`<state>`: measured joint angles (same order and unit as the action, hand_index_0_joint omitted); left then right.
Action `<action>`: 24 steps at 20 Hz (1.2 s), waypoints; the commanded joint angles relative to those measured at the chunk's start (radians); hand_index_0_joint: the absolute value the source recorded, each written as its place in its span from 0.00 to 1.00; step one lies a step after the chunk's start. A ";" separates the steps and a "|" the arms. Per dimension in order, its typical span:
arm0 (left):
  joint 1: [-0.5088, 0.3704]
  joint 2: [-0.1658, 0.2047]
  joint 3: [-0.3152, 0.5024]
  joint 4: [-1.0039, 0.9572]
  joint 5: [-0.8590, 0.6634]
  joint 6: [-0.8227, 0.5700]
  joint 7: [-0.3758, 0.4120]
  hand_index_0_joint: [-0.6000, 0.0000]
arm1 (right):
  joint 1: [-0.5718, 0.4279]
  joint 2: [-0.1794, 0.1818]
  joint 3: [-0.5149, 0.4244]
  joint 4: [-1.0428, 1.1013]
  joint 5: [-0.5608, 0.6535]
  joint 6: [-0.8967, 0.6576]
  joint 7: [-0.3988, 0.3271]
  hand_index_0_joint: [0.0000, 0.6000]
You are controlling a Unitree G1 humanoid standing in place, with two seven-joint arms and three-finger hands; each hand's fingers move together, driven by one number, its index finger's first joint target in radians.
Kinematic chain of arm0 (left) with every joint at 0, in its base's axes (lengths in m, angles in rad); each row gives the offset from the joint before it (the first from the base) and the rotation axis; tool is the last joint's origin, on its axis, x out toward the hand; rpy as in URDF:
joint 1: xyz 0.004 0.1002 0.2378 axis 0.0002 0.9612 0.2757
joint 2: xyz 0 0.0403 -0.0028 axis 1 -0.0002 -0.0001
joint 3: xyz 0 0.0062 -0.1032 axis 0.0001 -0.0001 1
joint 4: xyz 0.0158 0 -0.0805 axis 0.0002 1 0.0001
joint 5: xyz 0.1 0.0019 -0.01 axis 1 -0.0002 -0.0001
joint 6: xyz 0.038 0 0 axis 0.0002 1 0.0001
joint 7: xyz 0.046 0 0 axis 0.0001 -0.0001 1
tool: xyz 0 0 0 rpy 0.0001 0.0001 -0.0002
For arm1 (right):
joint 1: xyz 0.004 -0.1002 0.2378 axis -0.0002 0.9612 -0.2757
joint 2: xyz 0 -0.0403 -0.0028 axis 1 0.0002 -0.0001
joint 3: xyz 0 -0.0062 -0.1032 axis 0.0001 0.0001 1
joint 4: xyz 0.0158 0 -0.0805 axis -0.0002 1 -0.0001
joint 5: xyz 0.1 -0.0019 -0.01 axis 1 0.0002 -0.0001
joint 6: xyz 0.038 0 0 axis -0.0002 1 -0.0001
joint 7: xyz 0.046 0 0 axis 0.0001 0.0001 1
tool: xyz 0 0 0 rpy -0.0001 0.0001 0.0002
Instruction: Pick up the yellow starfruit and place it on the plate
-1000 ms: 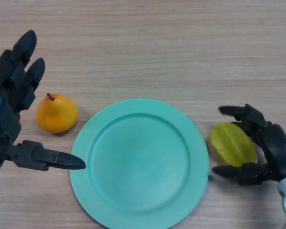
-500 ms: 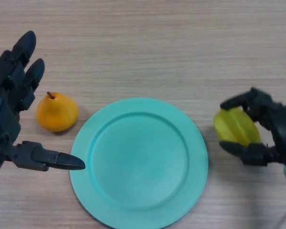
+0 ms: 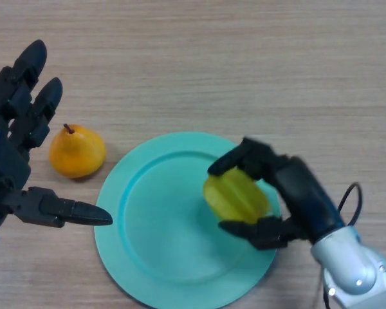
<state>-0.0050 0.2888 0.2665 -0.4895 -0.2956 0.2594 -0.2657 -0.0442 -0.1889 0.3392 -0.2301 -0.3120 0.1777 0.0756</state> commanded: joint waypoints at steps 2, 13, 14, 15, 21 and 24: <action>-0.035 0.049 0.076 -0.036 -0.024 -0.177 0.012 1.00 | -0.009 -0.001 0.000 -0.058 0.061 -0.083 -0.045 1.00; -0.065 0.058 0.042 0.026 -0.013 -0.186 -0.004 1.00 | -0.046 -0.001 -0.201 -0.203 0.006 -0.147 -0.058 0.00; -0.064 0.059 0.038 0.028 -0.011 -0.178 -0.012 1.00 | -0.043 -0.001 -0.223 -0.215 0.007 -0.155 -0.049 0.00; -0.064 0.058 0.038 0.026 -0.020 -0.156 -0.023 1.00 | -0.042 -0.004 -0.265 -0.232 0.005 -0.168 -0.044 0.00; -0.059 0.050 0.015 0.026 0.011 -0.151 -0.039 1.00 | 0.024 -0.031 -0.388 -0.443 0.240 0.034 0.018 0.00; -0.064 0.042 -0.005 0.004 0.032 -0.120 -0.023 1.00 | 0.052 -0.040 -0.418 -0.493 0.305 0.084 0.013 0.00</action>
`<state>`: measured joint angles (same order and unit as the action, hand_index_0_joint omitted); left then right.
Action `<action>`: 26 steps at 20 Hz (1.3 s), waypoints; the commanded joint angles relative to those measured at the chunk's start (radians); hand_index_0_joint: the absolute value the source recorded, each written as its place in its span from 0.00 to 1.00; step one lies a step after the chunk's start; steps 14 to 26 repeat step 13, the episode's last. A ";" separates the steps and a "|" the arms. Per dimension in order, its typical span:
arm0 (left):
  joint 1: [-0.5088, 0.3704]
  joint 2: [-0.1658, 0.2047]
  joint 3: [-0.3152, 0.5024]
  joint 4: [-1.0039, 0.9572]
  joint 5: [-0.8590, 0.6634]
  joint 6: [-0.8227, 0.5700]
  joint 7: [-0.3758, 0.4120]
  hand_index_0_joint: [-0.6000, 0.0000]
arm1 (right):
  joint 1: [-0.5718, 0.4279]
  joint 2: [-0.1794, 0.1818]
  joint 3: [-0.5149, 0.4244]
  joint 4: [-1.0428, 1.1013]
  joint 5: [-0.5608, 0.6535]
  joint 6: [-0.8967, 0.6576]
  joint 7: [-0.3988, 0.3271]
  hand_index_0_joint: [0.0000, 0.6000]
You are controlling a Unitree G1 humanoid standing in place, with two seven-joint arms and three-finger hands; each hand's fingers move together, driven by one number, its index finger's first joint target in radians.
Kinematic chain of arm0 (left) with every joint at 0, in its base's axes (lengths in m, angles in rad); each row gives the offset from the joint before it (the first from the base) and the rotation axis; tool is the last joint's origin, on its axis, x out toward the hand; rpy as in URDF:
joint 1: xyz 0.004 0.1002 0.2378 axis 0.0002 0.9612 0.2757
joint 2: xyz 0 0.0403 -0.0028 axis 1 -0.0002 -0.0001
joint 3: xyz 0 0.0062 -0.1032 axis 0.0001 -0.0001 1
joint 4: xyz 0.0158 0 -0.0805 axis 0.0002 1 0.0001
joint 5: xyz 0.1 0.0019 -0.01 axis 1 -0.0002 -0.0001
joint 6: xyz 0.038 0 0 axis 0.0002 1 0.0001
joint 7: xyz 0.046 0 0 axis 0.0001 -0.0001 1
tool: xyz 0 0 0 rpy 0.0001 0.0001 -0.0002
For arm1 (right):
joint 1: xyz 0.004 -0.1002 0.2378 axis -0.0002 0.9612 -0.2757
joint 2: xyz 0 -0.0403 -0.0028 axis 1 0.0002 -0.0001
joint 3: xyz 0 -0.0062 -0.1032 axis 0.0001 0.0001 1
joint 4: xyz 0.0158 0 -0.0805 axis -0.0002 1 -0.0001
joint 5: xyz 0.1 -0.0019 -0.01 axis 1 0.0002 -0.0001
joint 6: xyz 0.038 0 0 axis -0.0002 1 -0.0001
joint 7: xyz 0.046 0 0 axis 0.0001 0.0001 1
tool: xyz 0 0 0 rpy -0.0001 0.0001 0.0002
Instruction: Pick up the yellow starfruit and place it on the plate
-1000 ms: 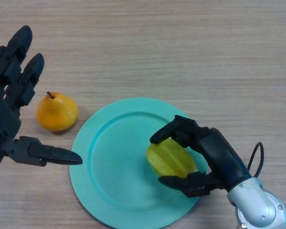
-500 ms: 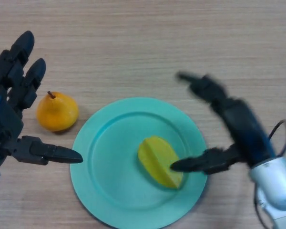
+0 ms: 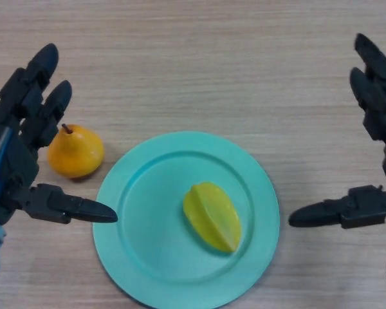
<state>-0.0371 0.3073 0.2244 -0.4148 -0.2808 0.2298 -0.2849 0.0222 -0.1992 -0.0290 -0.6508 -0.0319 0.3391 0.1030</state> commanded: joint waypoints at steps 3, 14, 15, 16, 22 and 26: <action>-0.044 0.020 0.018 -0.097 0.029 -0.046 0.011 1.00 | -0.005 -0.023 -0.027 -0.133 0.034 0.009 -0.016 0.00; -0.053 0.019 0.019 -0.101 0.041 -0.055 0.032 1.00 | -0.006 -0.021 -0.012 -0.151 0.038 0.031 -0.016 0.00; -0.053 0.019 0.019 -0.101 0.041 -0.055 0.032 1.00 | -0.006 -0.021 -0.012 -0.151 0.038 0.031 -0.016 0.00; -0.053 0.019 0.019 -0.101 0.041 -0.055 0.032 1.00 | -0.006 -0.021 -0.012 -0.151 0.038 0.031 -0.016 0.00; -0.053 0.019 0.019 -0.101 0.041 -0.055 0.032 1.00 | -0.006 -0.021 -0.012 -0.151 0.038 0.031 -0.016 0.00; -0.053 0.019 0.019 -0.101 0.041 -0.055 0.032 1.00 | -0.006 -0.021 -0.012 -0.151 0.038 0.031 -0.016 0.00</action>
